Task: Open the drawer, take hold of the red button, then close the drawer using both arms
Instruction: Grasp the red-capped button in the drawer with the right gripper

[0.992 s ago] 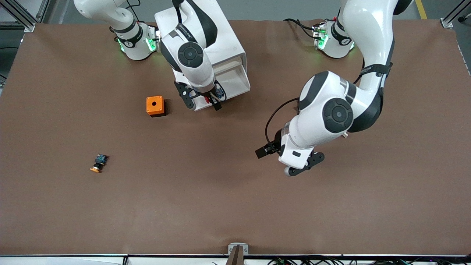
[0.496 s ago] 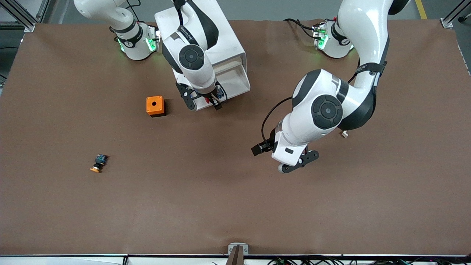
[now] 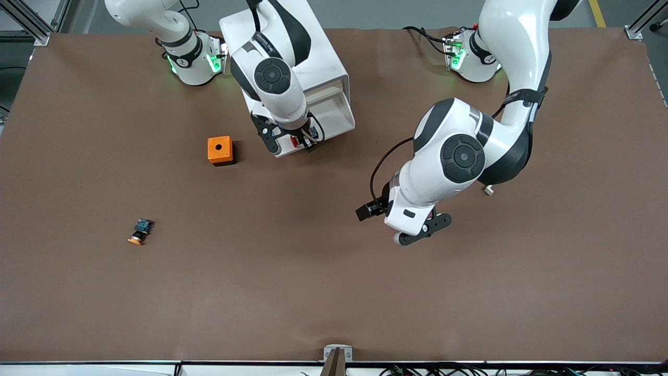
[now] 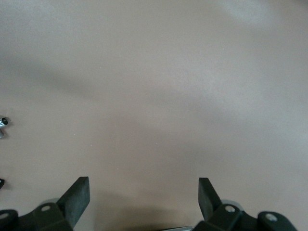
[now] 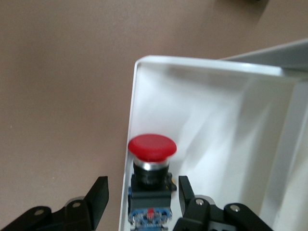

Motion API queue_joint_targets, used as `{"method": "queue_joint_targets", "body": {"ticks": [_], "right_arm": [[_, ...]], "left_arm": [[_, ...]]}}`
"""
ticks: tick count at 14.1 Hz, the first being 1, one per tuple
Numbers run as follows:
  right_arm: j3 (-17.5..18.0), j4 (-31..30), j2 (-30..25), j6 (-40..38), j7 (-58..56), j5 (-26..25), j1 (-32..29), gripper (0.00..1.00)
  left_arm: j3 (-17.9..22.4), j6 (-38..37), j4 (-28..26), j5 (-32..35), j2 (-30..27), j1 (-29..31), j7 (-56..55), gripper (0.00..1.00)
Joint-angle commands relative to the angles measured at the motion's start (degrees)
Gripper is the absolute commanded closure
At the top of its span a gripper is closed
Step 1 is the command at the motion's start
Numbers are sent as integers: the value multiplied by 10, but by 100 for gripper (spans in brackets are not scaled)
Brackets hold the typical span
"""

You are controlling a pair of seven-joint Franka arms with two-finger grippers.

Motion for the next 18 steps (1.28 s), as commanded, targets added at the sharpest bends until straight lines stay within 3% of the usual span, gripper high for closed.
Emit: {"method": "queue_joint_targets", "body": {"ticks": [1,7,12,18], "right_arm": [[-6,-9,-14,-2,2,11,21,35],[-6,-21,-21,-2,-4,10,27,55],[-6,-7,-24,-21,-23,7,25,97],[-14,46,-39,-79,-22,3,16,99]], "left_arm": [[4,11,-10,11,-6,-5,9,1],[4,19,-11,11,-5,-5,10,1],[4,26,-12,11,-2,-5,11,1],[2,27,-13,6,-3,-6,6,1]]}}
